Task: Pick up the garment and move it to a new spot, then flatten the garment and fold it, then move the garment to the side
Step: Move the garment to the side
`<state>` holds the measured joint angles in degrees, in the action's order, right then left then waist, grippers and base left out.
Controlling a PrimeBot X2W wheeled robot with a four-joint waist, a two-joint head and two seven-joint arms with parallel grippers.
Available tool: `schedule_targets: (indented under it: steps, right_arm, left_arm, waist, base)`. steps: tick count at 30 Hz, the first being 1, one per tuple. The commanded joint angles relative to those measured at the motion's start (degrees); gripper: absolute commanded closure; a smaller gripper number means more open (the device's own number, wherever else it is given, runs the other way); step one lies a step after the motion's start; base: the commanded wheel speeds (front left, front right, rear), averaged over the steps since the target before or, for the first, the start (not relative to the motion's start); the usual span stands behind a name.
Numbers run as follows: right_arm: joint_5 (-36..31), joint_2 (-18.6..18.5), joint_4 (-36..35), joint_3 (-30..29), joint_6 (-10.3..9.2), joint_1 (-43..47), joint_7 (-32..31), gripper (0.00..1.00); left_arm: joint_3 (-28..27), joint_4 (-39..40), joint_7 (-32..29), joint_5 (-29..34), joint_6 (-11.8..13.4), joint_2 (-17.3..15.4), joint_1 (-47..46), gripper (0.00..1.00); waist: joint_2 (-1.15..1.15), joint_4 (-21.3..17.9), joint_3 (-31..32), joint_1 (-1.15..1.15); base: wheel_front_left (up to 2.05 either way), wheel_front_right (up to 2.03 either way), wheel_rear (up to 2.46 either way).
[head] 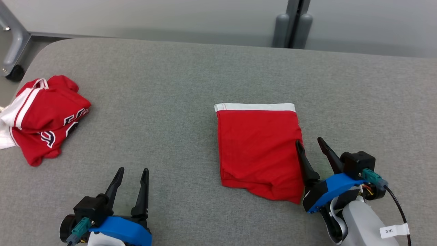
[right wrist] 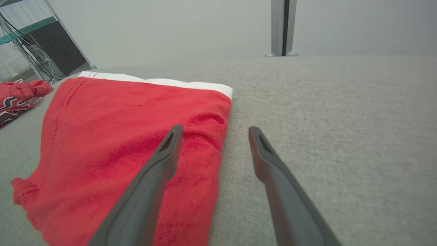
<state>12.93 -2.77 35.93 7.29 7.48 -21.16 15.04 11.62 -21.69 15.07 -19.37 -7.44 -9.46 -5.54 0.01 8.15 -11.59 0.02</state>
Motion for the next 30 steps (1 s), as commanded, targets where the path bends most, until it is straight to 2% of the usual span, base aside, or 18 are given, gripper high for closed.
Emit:
schedule_targets:
  steps: [1, 5, 6, 8, 13, 17, 21, 30]
  right_arm:
    - [-0.1, -0.3, 1.5, 0.2, 0.03, -1.5, 0.2, 0.0]
    - [-0.1, -0.3, 6.7, -1.0, 0.03, -4.3, 0.2, 0.0]
    - [0.0, -0.3, 7.9, -1.2, 0.03, -4.6, 0.2, 0.16]
    - [0.4, -0.3, 9.5, -1.6, 0.03, -5.2, 0.2, 1.0]
    - [2.1, -0.3, 9.6, -1.4, 0.02, -5.0, 0.1, 1.0]
    - [2.3, -0.3, 6.5, -1.5, 0.02, -4.0, 0.1, 1.0]
    - [2.8, -0.3, 3.6, -0.5, 0.03, -2.6, 0.1, 1.0]
    - [3.1, -0.2, -1.7, 2.8, 0.03, 0.3, 0.1, 1.0]
  left_arm:
    - [0.4, 0.2, 0.2, -0.5, -0.1, -0.5, -1.2, 0.0]
    - [1.3, 0.4, 0.2, -2.2, -0.1, -0.8, -2.2, 0.0]
    - [1.4, 0.6, 0.1, -2.4, -0.1, -1.0, -2.2, 0.0]
    - [1.6, 0.8, 0.1, -2.8, -0.1, -1.3, -2.2, 0.0]
    - [1.3, 0.9, 0.2, -3.2, -0.1, -1.8, -1.5, 0.0]
    - [1.7, 1.6, 0.1, -2.6, -0.1, -2.0, -0.7, 0.0]
    - [3.0, 2.7, 0.2, -1.8, -0.1, -2.2, -0.1, 0.0]
    - [4.8, 7.0, 0.2, -0.8, -0.1, -3.0, 0.5, 0.0]
  waist:
    - [-0.01, 2.4, -2.3, -0.02]
    - [-0.01, 3.8, -3.2, -0.02]
    - [-0.01, 3.9, -3.3, -0.02]
    - [-0.01, 4.1, -3.5, -0.02]
    - [-0.01, 2.8, -3.3, -0.02]
    - [-0.01, -0.5, -2.1, -0.02]
    - [-0.01, -6.1, -1.0, -0.02]
    - [-0.01, -22.0, -1.4, -0.02]
  base:
    - [0.0, 0.0, 0.0]
    - [0.0, 0.0, 0.0]
    - [0.0, 0.0, 0.0]
    - [0.0, 0.0, 0.0]
    - [0.0, 0.0, 0.0]
    - [0.0, 0.0, 0.0]
    - [0.0, 0.0, 0.0]
    - [0.0, 0.0, 0.0]
